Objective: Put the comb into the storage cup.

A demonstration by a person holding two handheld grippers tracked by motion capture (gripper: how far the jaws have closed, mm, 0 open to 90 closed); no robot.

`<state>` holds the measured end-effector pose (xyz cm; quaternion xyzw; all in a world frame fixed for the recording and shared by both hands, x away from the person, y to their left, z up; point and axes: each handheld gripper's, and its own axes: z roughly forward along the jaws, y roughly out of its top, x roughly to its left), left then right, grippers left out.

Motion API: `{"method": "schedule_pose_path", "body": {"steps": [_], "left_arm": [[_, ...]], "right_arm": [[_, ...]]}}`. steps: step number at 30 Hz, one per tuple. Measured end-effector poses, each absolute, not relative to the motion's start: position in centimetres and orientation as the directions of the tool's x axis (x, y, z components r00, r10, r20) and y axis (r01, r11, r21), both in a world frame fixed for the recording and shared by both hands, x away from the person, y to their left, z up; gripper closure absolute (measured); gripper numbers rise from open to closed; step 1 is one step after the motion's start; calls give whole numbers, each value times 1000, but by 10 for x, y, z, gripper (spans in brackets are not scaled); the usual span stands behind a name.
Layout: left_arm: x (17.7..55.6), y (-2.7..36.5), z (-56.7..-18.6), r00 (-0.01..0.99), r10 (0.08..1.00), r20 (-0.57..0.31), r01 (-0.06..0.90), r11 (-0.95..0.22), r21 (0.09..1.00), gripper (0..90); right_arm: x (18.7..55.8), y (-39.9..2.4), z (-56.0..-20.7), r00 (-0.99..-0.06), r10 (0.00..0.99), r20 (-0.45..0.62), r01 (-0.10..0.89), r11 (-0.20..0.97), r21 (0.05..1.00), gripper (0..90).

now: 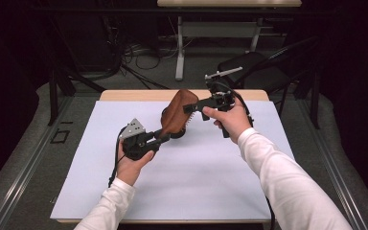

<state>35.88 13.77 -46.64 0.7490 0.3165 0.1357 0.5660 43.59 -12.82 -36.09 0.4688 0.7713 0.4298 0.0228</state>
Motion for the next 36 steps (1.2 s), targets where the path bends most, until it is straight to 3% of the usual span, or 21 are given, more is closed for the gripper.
{"method": "schedule_pose_path", "body": {"steps": [36], "left_arm": [[356, 131, -467, 775, 613, -156, 316, -161, 935, 716]], "right_arm": [[449, -104, -377, -548, 705, 450, 743, 163, 649, 143]]}}
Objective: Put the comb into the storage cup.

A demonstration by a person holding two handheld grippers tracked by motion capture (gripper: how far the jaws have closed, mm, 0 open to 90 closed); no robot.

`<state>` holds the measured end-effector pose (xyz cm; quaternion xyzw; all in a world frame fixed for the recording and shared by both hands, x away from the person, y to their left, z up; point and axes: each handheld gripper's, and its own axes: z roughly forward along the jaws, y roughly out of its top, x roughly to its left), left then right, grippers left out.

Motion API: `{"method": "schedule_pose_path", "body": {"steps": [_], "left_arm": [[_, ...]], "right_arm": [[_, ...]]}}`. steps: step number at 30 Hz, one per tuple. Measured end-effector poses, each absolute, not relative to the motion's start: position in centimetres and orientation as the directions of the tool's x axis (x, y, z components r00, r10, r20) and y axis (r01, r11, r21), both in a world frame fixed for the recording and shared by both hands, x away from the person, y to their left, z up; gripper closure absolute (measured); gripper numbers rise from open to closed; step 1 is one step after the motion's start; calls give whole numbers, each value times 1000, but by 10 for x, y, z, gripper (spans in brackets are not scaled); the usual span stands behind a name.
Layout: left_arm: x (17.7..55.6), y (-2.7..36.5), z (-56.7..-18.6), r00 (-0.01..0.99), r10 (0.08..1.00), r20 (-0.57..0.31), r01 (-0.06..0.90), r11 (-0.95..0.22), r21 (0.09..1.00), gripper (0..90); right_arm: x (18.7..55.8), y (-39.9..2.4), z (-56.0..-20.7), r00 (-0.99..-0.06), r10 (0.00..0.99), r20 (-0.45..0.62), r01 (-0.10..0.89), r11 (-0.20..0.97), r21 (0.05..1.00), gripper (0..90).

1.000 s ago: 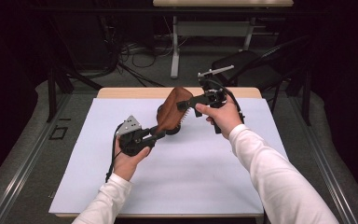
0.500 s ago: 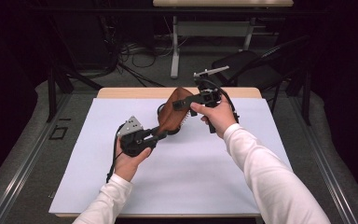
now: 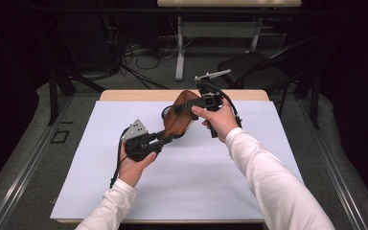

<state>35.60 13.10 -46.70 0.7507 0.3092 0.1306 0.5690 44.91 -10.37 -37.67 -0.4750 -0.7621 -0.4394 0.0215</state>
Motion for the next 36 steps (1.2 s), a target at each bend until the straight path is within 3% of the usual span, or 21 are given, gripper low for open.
{"method": "schedule_pose_path", "body": {"steps": [8, 36], "left_arm": [[356, 132, -467, 772, 615, -159, 317, -156, 935, 716], [358, 133, -470, 771, 612, -174, 328, -148, 933, 715]], "right_arm": [[452, -101, -381, -546, 689, 477, 757, 161, 633, 150], [456, -111, -384, -488, 651, 582, 801, 68, 595, 347]]}}
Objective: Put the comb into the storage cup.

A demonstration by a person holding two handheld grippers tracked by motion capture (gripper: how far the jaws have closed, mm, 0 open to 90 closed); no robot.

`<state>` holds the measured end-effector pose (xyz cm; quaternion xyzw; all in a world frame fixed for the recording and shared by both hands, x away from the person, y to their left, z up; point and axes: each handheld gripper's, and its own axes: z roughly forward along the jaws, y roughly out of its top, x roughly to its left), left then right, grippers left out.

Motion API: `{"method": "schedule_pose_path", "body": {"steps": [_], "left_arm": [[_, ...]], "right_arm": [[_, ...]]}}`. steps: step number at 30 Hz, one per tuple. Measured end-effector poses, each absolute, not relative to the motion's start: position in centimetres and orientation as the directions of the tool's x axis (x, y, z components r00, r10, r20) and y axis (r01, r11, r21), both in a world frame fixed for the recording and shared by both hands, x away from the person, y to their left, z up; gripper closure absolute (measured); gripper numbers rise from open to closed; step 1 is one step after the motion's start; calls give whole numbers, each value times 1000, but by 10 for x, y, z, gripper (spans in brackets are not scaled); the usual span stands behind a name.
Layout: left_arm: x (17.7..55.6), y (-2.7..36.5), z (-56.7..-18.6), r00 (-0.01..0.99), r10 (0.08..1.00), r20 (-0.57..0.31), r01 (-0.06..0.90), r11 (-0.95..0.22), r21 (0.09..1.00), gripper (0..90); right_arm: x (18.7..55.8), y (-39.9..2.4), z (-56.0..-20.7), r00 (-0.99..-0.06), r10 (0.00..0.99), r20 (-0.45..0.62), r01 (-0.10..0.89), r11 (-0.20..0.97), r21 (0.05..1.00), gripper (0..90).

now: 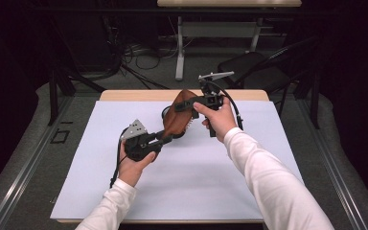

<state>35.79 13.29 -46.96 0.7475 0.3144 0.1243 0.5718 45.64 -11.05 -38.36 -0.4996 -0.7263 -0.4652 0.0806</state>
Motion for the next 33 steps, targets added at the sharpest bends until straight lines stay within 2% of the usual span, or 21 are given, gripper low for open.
{"method": "schedule_pose_path", "body": {"steps": [14, 33], "left_arm": [[359, 133, -471, 772, 613, -169, 326, -154, 933, 716], [359, 133, -471, 773, 612, -169, 327, -156, 932, 718]], "right_arm": [[459, -118, -387, -449, 609, 654, 828, 8, 561, 403], [462, -122, -387, -432, 562, 705, 847, -17, 532, 445]]}}
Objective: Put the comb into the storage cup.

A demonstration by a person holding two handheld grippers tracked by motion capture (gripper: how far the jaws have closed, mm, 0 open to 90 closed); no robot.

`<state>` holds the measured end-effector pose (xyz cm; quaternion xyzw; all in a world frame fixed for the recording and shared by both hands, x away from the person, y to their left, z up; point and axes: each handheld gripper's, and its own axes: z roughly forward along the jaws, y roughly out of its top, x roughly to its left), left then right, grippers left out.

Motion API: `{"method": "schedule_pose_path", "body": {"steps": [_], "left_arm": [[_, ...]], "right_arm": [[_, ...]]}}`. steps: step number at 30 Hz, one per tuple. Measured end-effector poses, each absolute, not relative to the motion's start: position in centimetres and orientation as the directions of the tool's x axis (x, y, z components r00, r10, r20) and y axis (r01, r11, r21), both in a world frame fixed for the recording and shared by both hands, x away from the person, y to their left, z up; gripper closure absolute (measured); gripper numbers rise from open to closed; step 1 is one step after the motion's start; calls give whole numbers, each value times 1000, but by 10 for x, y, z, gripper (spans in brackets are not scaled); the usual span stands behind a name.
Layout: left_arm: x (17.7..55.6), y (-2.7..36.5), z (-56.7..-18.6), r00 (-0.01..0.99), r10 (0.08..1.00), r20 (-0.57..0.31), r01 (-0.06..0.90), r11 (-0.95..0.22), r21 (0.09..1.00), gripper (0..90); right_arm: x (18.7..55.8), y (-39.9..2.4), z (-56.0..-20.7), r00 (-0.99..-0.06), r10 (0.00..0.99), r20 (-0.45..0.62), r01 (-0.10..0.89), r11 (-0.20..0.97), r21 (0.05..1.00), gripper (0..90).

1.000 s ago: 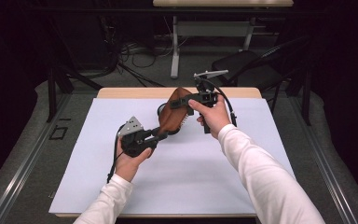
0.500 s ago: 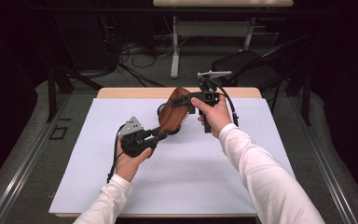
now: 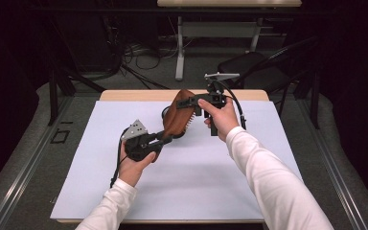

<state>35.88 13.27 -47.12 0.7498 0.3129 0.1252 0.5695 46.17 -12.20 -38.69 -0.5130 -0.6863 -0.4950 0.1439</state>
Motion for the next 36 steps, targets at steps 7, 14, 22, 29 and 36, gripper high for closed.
{"method": "schedule_pose_path", "body": {"steps": [7, 14, 22, 29, 36], "left_arm": [[359, 133, -471, 772, 613, -167, 326, -156, 933, 718], [359, 132, -472, 772, 614, -167, 325, -155, 933, 718], [359, 132, -473, 769, 616, -169, 326, -152, 933, 717], [360, 133, -472, 770, 610, -186, 332, -134, 934, 704], [360, 134, -473, 768, 610, -193, 338, -130, 932, 670]], "right_arm": [[462, -122, -387, -431, 550, 715, 849, -22, 529, 456], [462, -123, -387, -433, 539, 723, 850, -22, 526, 467], [461, -122, -387, -433, 532, 727, 852, -20, 523, 478], [462, -123, -386, -425, 523, 739, 857, -30, 514, 483], [461, -125, -386, -422, 520, 743, 862, -25, 507, 486]]}}
